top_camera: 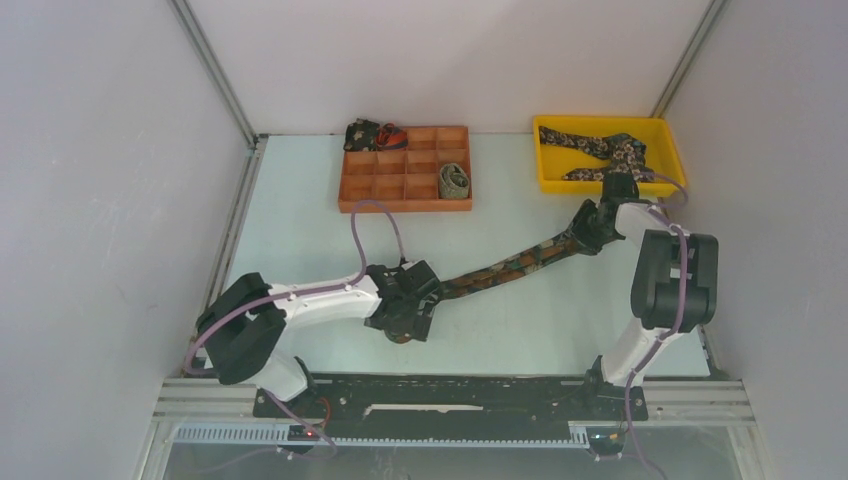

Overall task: Roll the ties
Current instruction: Flatten out the tie at the center of the board.

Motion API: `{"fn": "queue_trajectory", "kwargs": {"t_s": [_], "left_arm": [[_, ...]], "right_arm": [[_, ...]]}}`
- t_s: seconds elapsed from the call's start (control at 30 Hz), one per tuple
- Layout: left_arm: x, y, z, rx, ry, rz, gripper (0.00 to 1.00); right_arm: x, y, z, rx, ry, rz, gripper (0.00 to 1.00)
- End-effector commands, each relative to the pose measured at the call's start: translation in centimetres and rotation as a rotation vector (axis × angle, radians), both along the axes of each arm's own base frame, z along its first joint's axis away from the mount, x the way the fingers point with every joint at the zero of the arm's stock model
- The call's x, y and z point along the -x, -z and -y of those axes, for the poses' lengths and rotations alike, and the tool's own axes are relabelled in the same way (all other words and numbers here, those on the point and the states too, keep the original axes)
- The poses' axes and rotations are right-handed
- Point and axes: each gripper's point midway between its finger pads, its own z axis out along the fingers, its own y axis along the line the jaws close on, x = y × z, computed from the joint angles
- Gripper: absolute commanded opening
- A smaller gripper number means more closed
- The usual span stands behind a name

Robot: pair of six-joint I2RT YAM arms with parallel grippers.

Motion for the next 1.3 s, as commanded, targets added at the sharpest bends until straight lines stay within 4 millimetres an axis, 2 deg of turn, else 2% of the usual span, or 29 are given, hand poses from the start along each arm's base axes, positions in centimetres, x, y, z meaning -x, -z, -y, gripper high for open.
{"fn": "queue_trajectory", "kwargs": {"t_s": [0.0,0.2,0.23,0.43,0.53,0.6,0.73,0.8,0.93,1.1,1.27], "left_arm": [[-0.9,0.5,0.4,0.011,0.009,0.015,0.92],[-2.2,0.1,-1.7,-0.082,0.033,0.088,0.54],[-2.7,0.0,-2.5,-0.125,0.032,0.111,0.51],[-3.5,-0.2,-6.5,-0.287,-0.009,0.162,0.54],[-3.5,-0.4,-8.2,-0.289,-0.078,0.157,0.69],[-3.3,-0.7,-9.0,-0.27,-0.139,0.148,0.73],[-3.7,-1.6,-12.0,-0.286,-0.323,0.17,0.74],[-4.0,-2.1,-12.5,-0.256,-0.376,0.191,0.75],[-4.3,-3.9,-12.4,-0.174,-0.448,0.253,0.75],[-3.4,-5.2,-11.0,0.019,-0.514,0.272,0.73],[-3.0,-6.4,-10.1,0.261,-0.643,0.324,0.73]], "right_arm": [[-0.9,-3.5,0.6,0.045,-0.001,0.082,0.48],[0.0,-4.8,0.5,0.059,-0.012,0.084,0.48],[0.1,-5.0,0.4,0.06,-0.014,0.087,0.48],[0.6,-6.9,-1.1,0.069,-0.055,0.121,0.49],[1.4,-7.1,-2.5,0.077,-0.1,0.113,0.49],[1.9,-7.1,-3.3,0.075,-0.121,0.111,0.49],[2.8,-7.3,-5.8,0.062,-0.174,0.123,0.5],[3.0,-7.6,-7.6,0.05,-0.211,0.135,0.49],[3.6,-8.5,-13.4,-0.019,-0.344,0.185,0.5],[4.3,-9.7,-22.3,-0.107,-0.564,0.24,0.49],[5.6,-9.5,-30.5,-0.157,-0.765,0.236,0.49]]}}
